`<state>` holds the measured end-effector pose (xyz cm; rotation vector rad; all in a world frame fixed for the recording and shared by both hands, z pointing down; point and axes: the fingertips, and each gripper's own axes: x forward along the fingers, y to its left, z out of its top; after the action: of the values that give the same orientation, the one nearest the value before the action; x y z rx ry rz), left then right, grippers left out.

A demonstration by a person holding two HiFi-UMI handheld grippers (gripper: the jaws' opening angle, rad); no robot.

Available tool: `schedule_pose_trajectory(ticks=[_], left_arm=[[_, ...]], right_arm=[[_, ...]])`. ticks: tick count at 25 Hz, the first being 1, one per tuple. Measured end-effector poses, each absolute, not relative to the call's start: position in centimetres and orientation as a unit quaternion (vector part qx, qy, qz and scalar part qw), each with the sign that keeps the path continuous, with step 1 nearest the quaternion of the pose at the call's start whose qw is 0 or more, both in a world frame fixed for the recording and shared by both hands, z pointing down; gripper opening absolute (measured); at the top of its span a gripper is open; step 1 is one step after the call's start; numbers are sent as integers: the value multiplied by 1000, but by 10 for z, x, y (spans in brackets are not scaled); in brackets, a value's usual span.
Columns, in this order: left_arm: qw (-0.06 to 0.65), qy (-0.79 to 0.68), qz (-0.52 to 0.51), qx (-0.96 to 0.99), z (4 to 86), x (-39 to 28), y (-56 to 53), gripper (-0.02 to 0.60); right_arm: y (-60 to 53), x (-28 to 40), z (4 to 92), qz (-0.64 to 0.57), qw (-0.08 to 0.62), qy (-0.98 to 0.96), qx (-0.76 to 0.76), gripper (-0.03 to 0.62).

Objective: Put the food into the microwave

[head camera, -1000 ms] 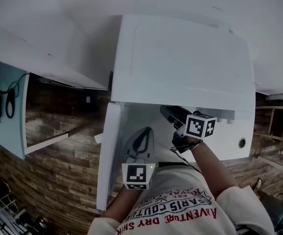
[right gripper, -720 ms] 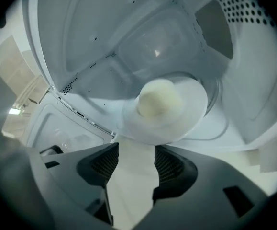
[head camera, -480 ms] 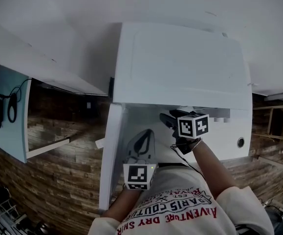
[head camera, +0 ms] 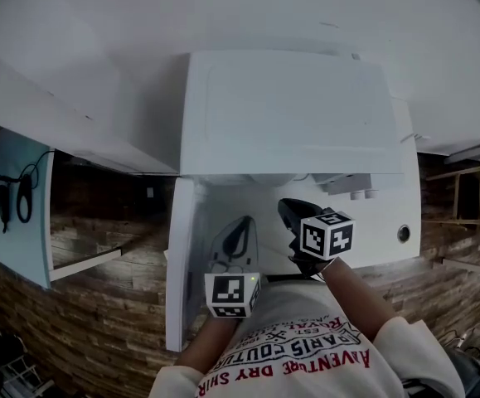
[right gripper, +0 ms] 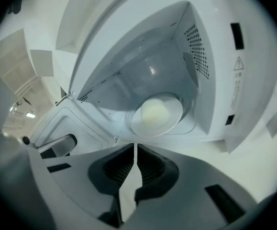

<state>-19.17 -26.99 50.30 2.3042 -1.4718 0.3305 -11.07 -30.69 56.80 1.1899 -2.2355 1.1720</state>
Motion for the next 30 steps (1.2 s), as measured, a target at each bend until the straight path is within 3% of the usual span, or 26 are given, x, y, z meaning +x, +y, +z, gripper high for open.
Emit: schedule_pose_trajectory(ticks=[7,19,30], left_arm=[[168,-526,111,827,479,-180,-264,9],[90,-534,70,838,414,-170,-270,8],[76,-526,59,845,401,-163,-264,8]], right_arm=[[-278,-95,535,381,161,-802,430,11],[-274,-67,422,169,74,-850,494,11],[-272,-67,393,109,50,-859,498,11]])
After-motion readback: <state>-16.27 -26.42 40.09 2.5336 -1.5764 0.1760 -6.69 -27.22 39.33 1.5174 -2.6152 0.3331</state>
